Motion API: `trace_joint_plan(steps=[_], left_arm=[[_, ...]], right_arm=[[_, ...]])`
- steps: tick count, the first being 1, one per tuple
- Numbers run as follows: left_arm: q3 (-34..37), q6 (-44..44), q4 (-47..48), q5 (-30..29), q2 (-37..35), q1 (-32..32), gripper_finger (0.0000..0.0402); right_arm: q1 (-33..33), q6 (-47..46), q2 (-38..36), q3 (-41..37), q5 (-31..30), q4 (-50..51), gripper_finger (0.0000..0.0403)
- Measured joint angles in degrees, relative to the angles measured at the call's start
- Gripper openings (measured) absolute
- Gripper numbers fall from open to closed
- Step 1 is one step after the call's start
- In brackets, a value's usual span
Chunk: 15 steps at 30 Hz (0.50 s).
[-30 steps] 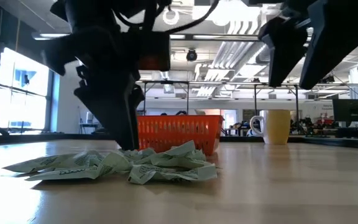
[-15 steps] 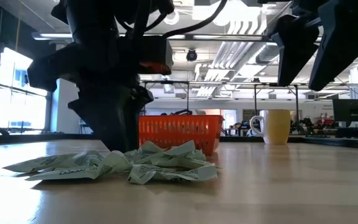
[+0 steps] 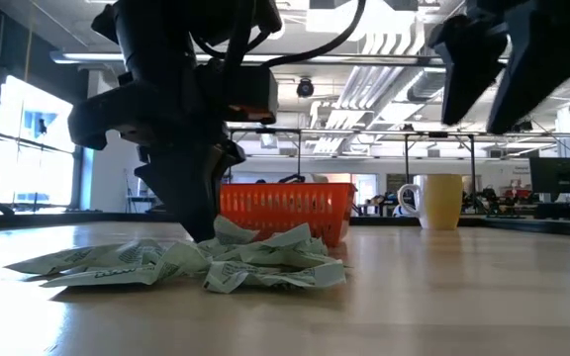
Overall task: Pick and place Stevia / Truvia into bins
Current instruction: Put the stevia packet into the orange bin
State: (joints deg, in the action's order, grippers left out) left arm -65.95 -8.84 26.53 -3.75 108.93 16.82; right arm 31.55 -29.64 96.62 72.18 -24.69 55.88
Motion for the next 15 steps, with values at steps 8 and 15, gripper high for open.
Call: trace_joint_plan(steps=[8,15], left_arm=[[-8.69,-1.97,13.84,-0.73,-2.47,0.5,0.0021],[-15.45,1.27,16.56,-7.84,-7.92,-2.98,0.0027]], right_arm=[[-1.59,-1.52,-6.93,0.04,-7.36,10.15,0.0346],[-4.05,-2.98,-13.62,0.02,-9.6,12.1,0.0346]])
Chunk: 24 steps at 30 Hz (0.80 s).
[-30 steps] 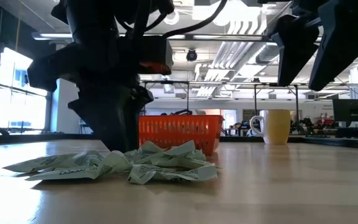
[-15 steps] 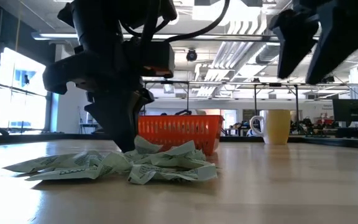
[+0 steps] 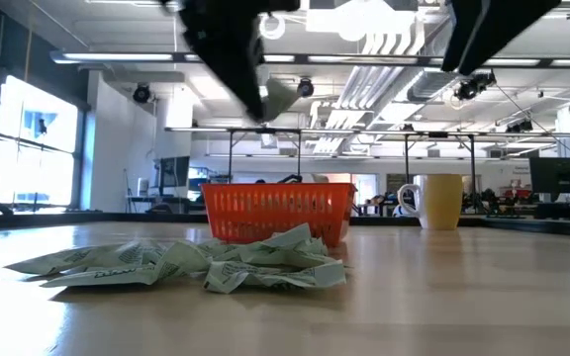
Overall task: Pick and place Stevia / Truvia into bins
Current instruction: Put the stevia packet into the orange bin
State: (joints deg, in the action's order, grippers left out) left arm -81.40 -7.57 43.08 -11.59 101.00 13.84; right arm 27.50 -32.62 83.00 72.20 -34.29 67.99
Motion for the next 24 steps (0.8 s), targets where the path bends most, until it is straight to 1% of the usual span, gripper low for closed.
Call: trace_joint_plan(steps=[4,6,8,10,13,15,17,19,20,22,24], left_arm=[[0.56,2.66,0.69,-0.18,0.13,-6.69,0.0022],[1.02,2.46,-0.39,1.89,1.16,-10.0,0.0023],[1.06,0.83,-0.44,5.26,1.8,-12.68,0.0043],[1.07,-1.5,-0.38,6.13,2.15,-13.41,0.008],[1.07,-3.3,1.53,6.18,2.19,-12.9,0.0145],[1.07,-4.56,2.35,9.22,1.9,-12.04,0.0183],[1.06,-6.97,3.62,9.82,1.37,-10.72,0.0214],[1.01,-8.84,6.01,9.74,0.61,-8.87,0.0234],[1.05,-9.87,7.61,9.6,0.22,-7.64,0.024],[1.05,-12.36,8.84,8.51,-0.77,-4.78,0.0246],[1.05,-14.85,11.34,6.11,-1.72,-1.62,0.0245]], right_arm=[[-0.26,0.0,-1.98,0.02,-0.37,-0.73,0.0346],[-0.26,0.02,-2.11,0.02,-0.17,-0.79,0.0346],[0.01,-0.01,-1.82,0.02,0.67,-1.07,0.0346],[0.37,-0.27,-1.36,0.02,1.18,-1.43,0.0346],[0.77,-0.39,-0.62,0.02,1.96,-2.02,0.0346],[0.77,-0.35,-0.04,0.02,3.2,-2.4,0.0346],[0.52,0.02,0.53,0.02,3.92,-3.94,0.0346],[-0.18,2.2,1.51,0.02,6.55,-7.81,0.0346],[-0.63,4.29,2.28,0.02,8.78,-10.64,0.0346],[-1.39,9.54,4.56,0.04,13.05,-16.47,0.0346],[-2.38,15.21,7.46,0.04,15.52,-21.55,0.0346]])
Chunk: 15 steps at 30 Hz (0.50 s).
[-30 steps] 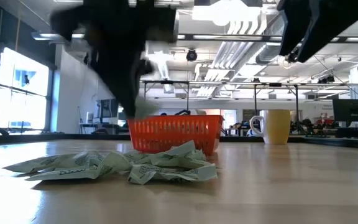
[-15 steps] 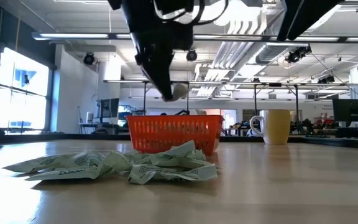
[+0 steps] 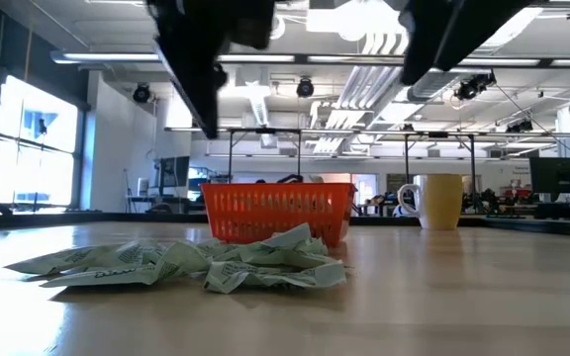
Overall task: Pick and place Stevia / Truvia into bins
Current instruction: Put the stevia packet into the orange bin
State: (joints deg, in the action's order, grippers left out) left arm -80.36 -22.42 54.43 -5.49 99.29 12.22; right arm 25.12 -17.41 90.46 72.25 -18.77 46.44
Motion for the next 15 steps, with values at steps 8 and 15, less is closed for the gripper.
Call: trace_joint_plan(steps=[8,15], left_arm=[[0.0,-20.09,8.34,-10.14,-1.09,11.18,0.0198],[4.14,-30.12,8.7,-11.92,-1.26,16.79,0.0168]], right_arm=[[-4.43,10.93,10.03,0.0,13.32,-20.05,0.0346],[-6.99,4.28,16.58,0.0,19.39,-26.54,0.0333]])
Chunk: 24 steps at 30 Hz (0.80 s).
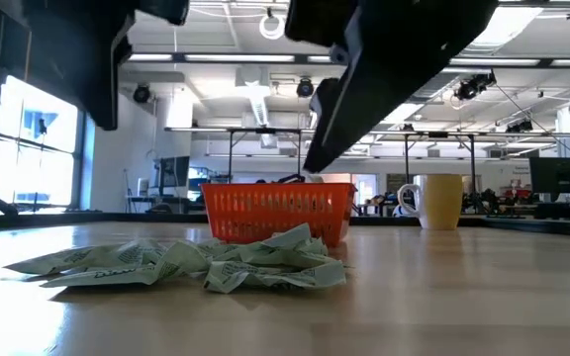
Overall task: Pick and place Stevia / Truvia into bins
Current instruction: Put the stevia packet into the orange bin
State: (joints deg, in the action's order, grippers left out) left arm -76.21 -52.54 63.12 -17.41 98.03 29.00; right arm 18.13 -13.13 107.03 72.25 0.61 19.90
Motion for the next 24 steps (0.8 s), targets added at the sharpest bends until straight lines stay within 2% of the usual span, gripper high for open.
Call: trace_joint_plan(steps=[7,17,24], left_arm=[[6.26,-8.15,-0.8,2.52,-0.12,-0.12,0.0167],[7.77,-9.17,-2.05,3.89,-0.12,-0.12,0.0168],[7.77,-7.86,-1.59,3.77,-0.12,-0.12,0.0168]], right_arm=[[0.75,-4.32,4.08,0.0,1.19,-4.69,0.0258],[0.55,-8.98,8.45,0.0,-1.38,-7.89,0.0157],[0.05,-9.59,8.58,0.0,-2.61,-3.99,0.008]])
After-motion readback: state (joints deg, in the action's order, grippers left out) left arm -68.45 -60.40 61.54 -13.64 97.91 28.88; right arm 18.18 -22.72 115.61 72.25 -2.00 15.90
